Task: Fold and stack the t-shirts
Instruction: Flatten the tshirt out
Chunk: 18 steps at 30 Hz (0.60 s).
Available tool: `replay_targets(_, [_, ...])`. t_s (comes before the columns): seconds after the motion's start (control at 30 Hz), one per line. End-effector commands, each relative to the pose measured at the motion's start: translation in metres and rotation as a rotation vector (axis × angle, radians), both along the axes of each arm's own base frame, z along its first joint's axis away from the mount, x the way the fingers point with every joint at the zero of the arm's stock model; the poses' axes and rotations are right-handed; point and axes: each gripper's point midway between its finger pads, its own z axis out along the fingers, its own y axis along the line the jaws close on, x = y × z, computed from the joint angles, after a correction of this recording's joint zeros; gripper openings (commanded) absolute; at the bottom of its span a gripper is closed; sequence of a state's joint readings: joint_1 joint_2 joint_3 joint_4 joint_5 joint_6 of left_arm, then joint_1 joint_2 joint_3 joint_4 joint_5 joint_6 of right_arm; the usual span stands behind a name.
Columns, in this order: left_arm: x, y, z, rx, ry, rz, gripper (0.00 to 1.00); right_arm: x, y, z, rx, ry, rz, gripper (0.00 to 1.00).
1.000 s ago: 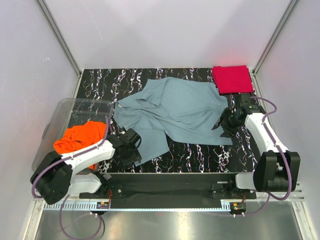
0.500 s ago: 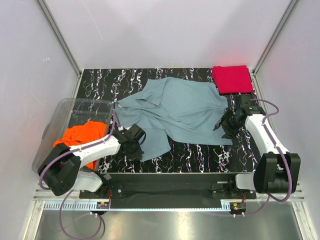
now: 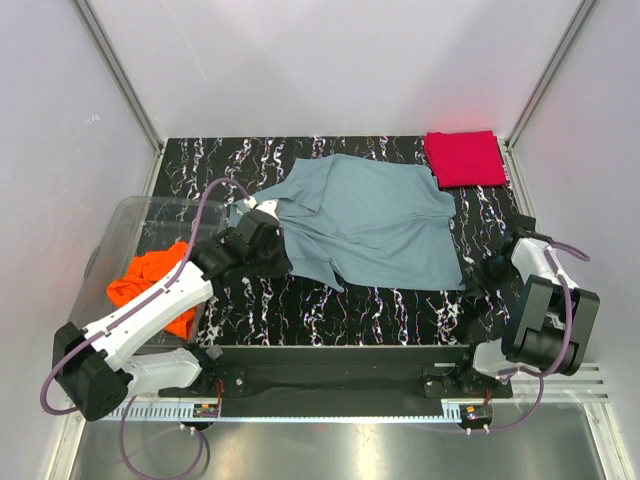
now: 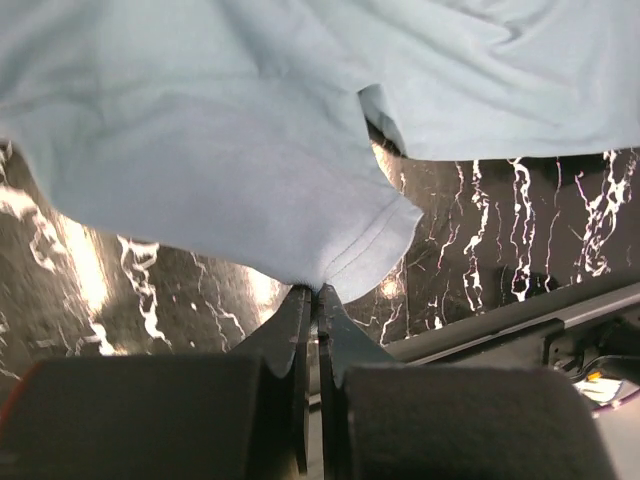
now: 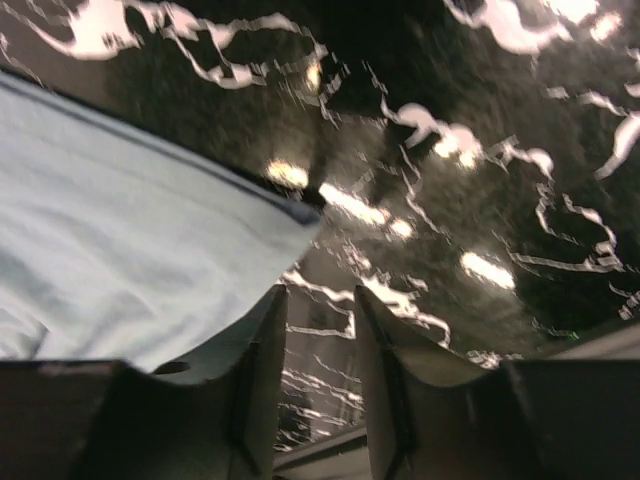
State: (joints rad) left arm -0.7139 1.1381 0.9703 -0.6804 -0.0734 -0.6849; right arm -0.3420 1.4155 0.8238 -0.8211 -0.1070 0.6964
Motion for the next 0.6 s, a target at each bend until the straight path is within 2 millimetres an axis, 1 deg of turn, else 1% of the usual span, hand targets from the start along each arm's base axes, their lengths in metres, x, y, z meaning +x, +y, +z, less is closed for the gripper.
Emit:
replay_targets(0.0, [0.003,-0.003,0.008,0.020,-0.054,-0.092,0.00,0.022,-0.004,-0.005,0.008,-0.061,-0.020,0.43])
replay_targets(0.07, [0.002,-0.004,0.005,0.023,-0.050,-0.105,0.00,0.022,0.000,-0.012,0.033,-0.062,-0.032,0.49])
replay_targets(0.17, [0.000,-0.005,0.006,0.024,-0.053,-0.134,0.00,0.019,0.007,-0.023,0.063,-0.057,-0.057,0.50])
replay_targets(0.33, [0.002,-0.004,0.014,0.021,-0.081,-0.155,0.00,0.017,0.008,-0.041,0.071,-0.038,-0.084,0.49])
replay_targets(0.37, [0.002,-0.003,0.016,0.020,-0.082,-0.155,0.00,0.019,0.005,-0.044,0.062,-0.043,-0.086,0.48])
replay_targets(0.47, [0.004,-0.003,0.025,0.015,-0.103,-0.160,0.00,0.022,-0.004,-0.050,0.013,-0.035,-0.073,0.41])
replay_targets(0.5, [0.005,-0.003,0.027,0.016,-0.112,-0.166,0.00,0.023,-0.008,-0.051,-0.006,-0.033,-0.071,0.32])
replay_targets(0.57, [0.007,-0.002,0.035,0.014,-0.129,-0.167,0.00,0.029,-0.014,-0.049,-0.034,-0.050,-0.053,0.25])
